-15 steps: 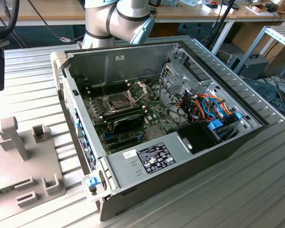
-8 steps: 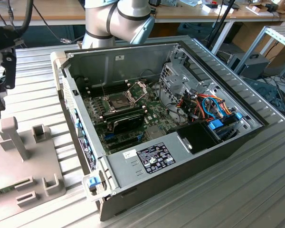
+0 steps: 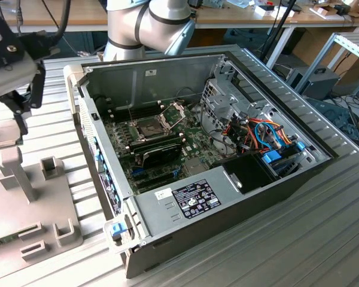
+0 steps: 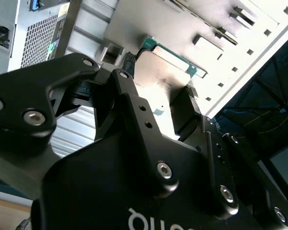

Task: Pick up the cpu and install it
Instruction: 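Pick up the cpu and move it towards the insertion slot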

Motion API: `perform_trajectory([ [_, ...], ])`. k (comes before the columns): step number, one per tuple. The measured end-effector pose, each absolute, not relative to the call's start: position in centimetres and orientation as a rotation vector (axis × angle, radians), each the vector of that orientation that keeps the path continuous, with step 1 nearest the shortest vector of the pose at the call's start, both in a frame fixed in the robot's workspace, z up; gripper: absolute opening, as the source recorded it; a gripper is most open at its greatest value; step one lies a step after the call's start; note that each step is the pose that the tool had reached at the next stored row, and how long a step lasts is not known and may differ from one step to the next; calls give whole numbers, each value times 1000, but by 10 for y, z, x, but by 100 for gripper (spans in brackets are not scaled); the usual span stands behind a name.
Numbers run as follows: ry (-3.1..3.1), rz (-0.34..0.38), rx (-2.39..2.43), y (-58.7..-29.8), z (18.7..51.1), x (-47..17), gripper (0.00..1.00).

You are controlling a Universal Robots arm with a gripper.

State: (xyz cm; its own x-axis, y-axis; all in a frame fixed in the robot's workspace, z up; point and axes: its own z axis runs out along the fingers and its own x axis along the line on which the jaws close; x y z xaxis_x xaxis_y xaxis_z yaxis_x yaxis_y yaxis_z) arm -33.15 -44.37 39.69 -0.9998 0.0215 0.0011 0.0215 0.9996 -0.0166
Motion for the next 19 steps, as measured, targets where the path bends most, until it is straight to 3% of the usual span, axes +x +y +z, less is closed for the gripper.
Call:
perform_trajectory([
  [19,-3140,26,-34,-444,397,-257,55],
])
